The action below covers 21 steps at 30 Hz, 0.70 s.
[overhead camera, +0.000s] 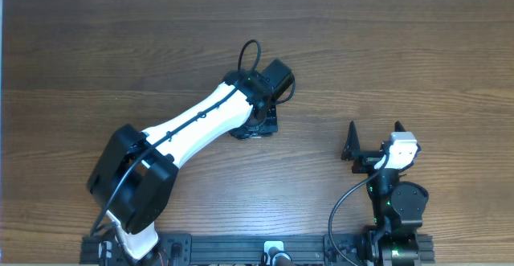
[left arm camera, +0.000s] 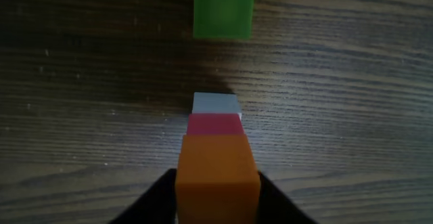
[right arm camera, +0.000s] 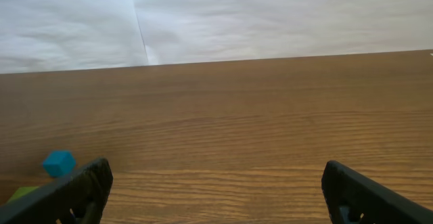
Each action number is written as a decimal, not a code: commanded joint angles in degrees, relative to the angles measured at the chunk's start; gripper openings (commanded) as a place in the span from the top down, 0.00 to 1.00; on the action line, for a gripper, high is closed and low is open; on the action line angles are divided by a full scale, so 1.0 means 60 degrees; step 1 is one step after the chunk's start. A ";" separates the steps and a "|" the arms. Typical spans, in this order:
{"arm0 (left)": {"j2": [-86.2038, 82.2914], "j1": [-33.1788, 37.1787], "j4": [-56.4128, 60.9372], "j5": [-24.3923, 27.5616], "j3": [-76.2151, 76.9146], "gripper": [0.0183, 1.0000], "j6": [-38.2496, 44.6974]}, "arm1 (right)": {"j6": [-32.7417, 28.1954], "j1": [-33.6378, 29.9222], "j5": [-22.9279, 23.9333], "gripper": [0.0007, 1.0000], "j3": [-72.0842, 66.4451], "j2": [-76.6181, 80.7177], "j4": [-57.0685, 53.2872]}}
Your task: Stack Cubes
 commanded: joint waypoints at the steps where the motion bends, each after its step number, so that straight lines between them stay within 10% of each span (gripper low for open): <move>1: 0.0211 0.0051 0.0026 0.0066 0.0186 0.60 0.0076 | -0.0018 -0.0044 0.0044 0.01 -0.0080 -0.0098 0.0004; 5: 0.0211 0.0051 0.0026 0.0066 0.0186 0.55 0.0076 | -0.0018 -0.0044 0.0044 0.01 -0.0080 -0.0098 0.0007; 11: 0.0157 0.0117 0.0076 0.0080 0.0189 0.21 0.0069 | -0.0018 -0.0044 0.0044 0.01 -0.0080 -0.0098 0.0004; 21: -0.0015 0.0379 -0.0878 0.0106 0.1650 0.11 0.0080 | -0.0018 -0.0044 0.0044 0.01 -0.0080 -0.0098 0.0004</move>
